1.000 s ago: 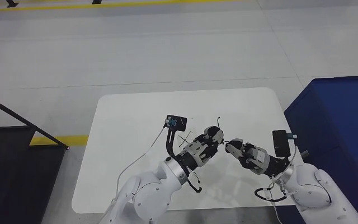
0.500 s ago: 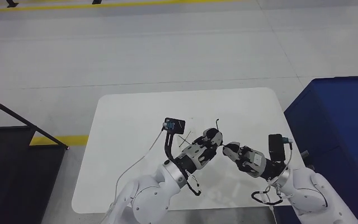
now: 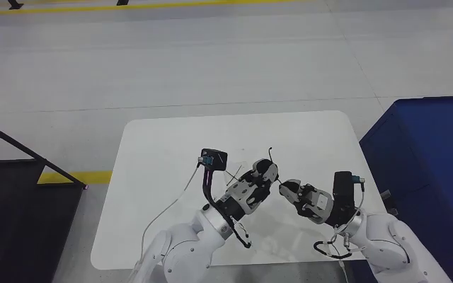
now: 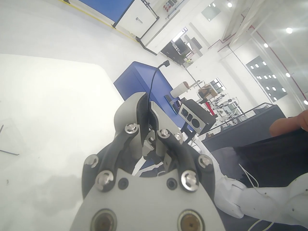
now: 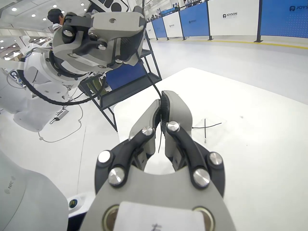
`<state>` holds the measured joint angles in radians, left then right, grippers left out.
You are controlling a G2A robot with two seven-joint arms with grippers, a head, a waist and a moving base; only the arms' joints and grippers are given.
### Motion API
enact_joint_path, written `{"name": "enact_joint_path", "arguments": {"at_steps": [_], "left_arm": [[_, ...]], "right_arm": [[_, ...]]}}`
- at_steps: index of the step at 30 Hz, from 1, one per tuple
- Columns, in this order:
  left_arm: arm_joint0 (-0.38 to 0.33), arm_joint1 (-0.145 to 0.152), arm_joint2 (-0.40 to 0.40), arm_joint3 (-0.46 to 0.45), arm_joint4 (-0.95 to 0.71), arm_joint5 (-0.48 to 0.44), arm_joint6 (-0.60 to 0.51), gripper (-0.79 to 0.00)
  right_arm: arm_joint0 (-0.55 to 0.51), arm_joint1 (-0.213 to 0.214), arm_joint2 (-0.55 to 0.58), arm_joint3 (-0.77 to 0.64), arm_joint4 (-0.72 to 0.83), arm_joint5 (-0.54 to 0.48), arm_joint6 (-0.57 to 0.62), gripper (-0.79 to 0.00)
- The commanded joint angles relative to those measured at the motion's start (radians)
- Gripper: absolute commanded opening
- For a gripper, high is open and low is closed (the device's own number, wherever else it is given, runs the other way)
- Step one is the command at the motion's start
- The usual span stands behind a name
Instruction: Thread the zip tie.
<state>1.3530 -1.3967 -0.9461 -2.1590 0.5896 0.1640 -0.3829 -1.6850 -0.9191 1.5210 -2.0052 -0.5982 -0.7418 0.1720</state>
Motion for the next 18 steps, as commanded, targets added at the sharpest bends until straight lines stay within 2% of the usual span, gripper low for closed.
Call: {"name": "enact_joint_path", "arguments": {"at_steps": [1,8,18], "left_arm": [[0.002,0.000,-0.001,-0.002,0.016,0.007,0.012,-0.785],[-0.002,0.001,0.016,0.016,0.115,0.023,0.035,-0.785],[0.002,-0.001,0.006,0.017,0.112,0.030,0.051,-0.785]], "right_arm": [[0.001,-0.001,0.002,-0.002,-0.002,0.003,-0.007,-0.785],[-0.001,-0.006,0.004,-0.008,-0.001,0.007,-0.033,-0.785],[0.005,-0.012,-0.005,-0.007,0.010,0.010,-0.025,-0.785]]}}
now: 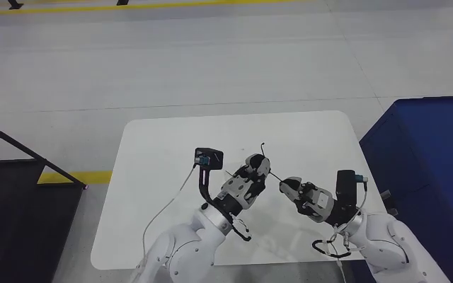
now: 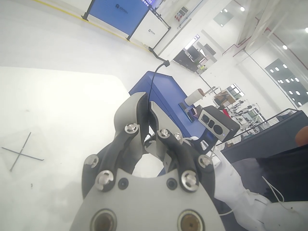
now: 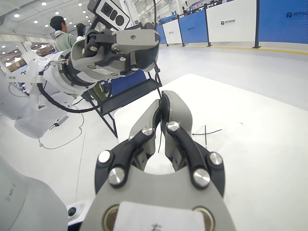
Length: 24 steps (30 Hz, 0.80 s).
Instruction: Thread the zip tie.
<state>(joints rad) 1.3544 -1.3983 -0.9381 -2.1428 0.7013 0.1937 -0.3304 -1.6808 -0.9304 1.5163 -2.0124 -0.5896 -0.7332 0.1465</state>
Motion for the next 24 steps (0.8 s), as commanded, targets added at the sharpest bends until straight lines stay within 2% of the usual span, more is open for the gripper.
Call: {"name": "enact_joint_path", "arguments": {"at_steps": [1,14,24], "left_arm": [[0.001,0.000,-0.004,0.001,0.000,0.001,-0.003,-0.785],[-0.009,-0.001,-0.015,0.013,0.057,0.028,-0.005,-0.785],[-0.024,-0.004,0.001,0.040,0.077,0.030,-0.047,-0.785]], "right_arm": [[0.002,-0.001,-0.001,0.000,0.004,0.002,0.001,-0.785],[0.012,-0.006,0.006,-0.003,0.032,0.005,0.019,-0.785],[0.020,-0.010,0.007,-0.007,0.045,0.015,0.032,-0.785]]}}
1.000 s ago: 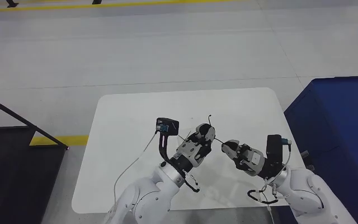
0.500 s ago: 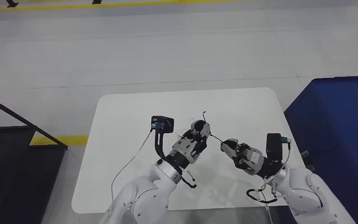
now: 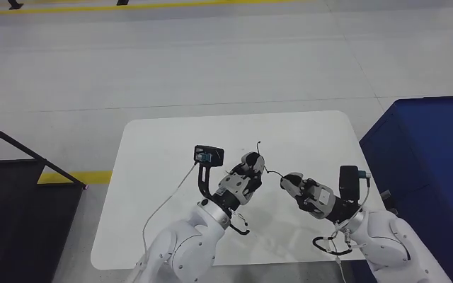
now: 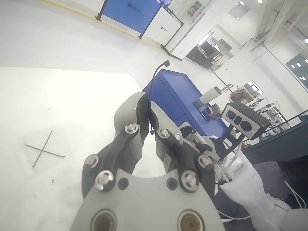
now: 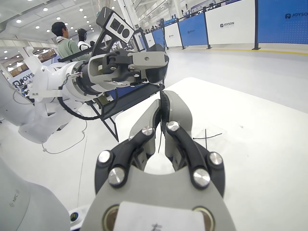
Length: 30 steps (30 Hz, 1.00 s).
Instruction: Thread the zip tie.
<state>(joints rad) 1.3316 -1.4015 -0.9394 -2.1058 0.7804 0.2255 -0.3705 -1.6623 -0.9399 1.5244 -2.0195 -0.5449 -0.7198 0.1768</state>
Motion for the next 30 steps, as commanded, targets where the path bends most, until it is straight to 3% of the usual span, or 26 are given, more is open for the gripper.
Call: {"name": "enact_joint_path", "arguments": {"at_steps": [1,18,30], "left_arm": [[-0.003,-0.001,0.003,0.005,-0.001,-0.002,-0.010,-0.785],[-0.013,-0.006,-0.004,0.017,-0.111,0.000,-0.099,-0.785],[0.006,-0.008,-0.014,0.002,-0.162,-0.006,-0.064,-0.785]], "right_arm": [[0.004,-0.001,-0.003,0.000,0.000,0.002,0.004,-0.785],[0.019,-0.007,0.003,0.000,-0.002,0.005,0.021,-0.785],[0.014,-0.011,-0.004,0.000,-0.007,-0.005,0.031,-0.785]]}}
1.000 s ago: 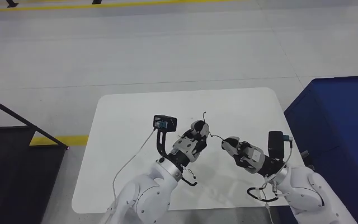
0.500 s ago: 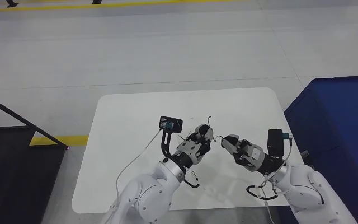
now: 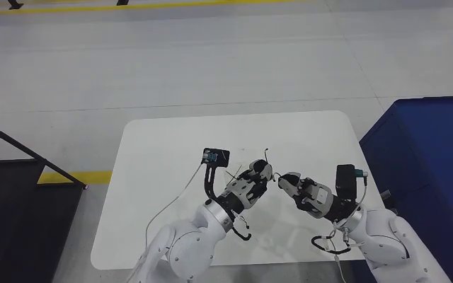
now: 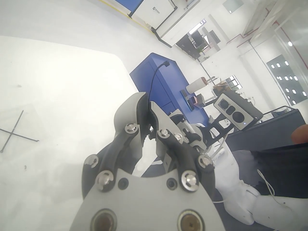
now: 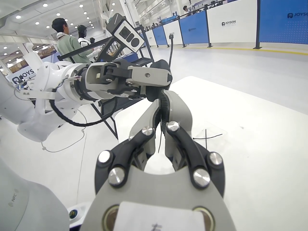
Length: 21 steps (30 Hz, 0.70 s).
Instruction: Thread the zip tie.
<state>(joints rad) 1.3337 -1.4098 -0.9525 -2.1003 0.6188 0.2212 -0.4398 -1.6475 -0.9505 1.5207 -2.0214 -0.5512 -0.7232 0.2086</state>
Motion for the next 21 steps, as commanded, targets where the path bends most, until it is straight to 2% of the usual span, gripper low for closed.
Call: {"name": "enact_joint_path", "arguments": {"at_steps": [1,13,21], "left_arm": [[0.006,0.000,-0.001,-0.008,0.001,-0.003,0.011,-0.785],[0.037,0.001,-0.010,-0.043,0.012,0.012,0.075,-0.785],[0.043,-0.002,-0.002,-0.048,0.019,0.047,0.091,-0.785]], "right_arm": [[-0.001,-0.001,0.001,0.002,-0.005,-0.004,0.000,-0.785],[-0.019,-0.004,0.024,0.005,-0.057,-0.026,-0.030,-0.785],[-0.036,-0.008,0.044,-0.013,-0.187,-0.015,-0.084,-0.785]]}}
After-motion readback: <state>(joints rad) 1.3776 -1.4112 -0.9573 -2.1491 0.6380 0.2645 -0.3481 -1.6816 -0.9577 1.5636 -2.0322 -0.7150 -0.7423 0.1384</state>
